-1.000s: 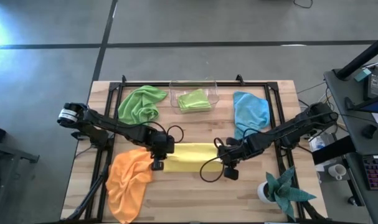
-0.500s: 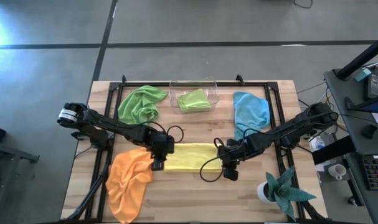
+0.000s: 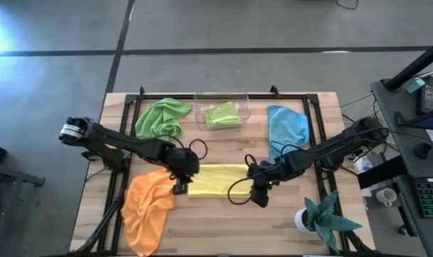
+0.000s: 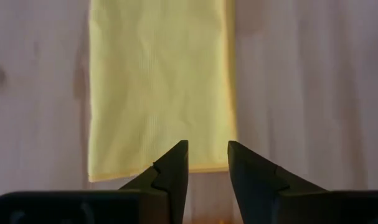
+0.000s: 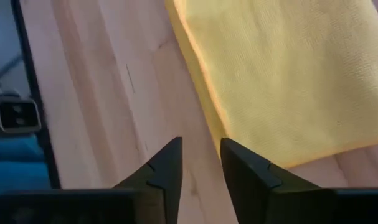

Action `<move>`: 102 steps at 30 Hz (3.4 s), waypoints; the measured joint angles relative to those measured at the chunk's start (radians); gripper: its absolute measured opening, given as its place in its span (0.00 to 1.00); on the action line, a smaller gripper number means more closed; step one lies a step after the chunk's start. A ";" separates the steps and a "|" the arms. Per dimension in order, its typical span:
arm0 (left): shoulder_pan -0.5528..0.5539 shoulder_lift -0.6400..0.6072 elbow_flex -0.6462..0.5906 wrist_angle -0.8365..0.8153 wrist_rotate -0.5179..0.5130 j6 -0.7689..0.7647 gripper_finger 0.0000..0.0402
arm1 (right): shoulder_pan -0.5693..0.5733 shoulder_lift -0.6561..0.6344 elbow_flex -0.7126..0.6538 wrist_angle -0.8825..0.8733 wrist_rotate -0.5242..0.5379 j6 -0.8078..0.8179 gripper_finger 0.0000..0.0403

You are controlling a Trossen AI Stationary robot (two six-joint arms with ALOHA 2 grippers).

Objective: Fold microfiber towels
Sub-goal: Fold the yellow microfiber towel

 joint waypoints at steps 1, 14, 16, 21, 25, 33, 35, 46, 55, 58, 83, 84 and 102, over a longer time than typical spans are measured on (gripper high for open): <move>0.000 -0.022 0.001 0.001 -0.003 0.000 0.24 | -0.001 0.008 -0.001 0.002 0.011 0.023 0.25; 0.002 -0.300 -0.018 0.026 -0.254 -0.041 0.24 | -0.066 0.179 -0.002 0.059 -0.065 0.275 0.22; 0.001 -0.327 -0.029 0.023 -0.254 -0.041 0.24 | -0.062 0.209 0.002 0.063 -0.065 0.289 0.22; 0.001 -0.371 -0.041 0.011 -0.254 -0.050 0.24 | -0.065 0.264 0.024 0.061 -0.065 0.302 0.17; 0.001 -0.374 -0.042 0.009 -0.254 -0.046 0.24 | -0.079 0.297 0.044 0.063 -0.069 0.302 0.09; 0.006 -0.314 -0.043 0.011 -0.264 -0.041 0.24 | -0.127 0.331 0.054 0.039 -0.053 0.185 0.03; 0.007 -0.292 -0.043 0.010 -0.272 -0.040 0.24 | -0.147 0.322 0.053 -0.004 -0.009 0.133 0.03; 0.030 -0.221 -0.008 0.010 -0.394 -0.040 0.24 | -0.268 0.289 0.048 -0.118 0.222 0.053 0.03; 0.037 -0.243 -0.009 0.009 -0.402 -0.048 0.24 | -0.274 0.202 0.066 -0.141 0.228 0.051 0.03; 0.037 -0.247 -0.010 0.009 -0.401 -0.048 0.24 | -0.265 0.180 0.065 -0.135 0.203 0.063 0.03; 0.035 -0.308 -0.026 -0.105 -0.349 -0.048 0.24 | -0.162 0.290 0.281 0.153 0.225 0.071 0.03; 0.036 -0.309 -0.026 -0.105 -0.349 -0.048 0.24 | -0.163 0.313 0.297 0.163 0.224 0.075 0.03; 0.035 -0.311 -0.028 -0.130 -0.345 -0.048 0.24 | -0.141 0.710 0.718 -0.036 0.115 0.038 0.03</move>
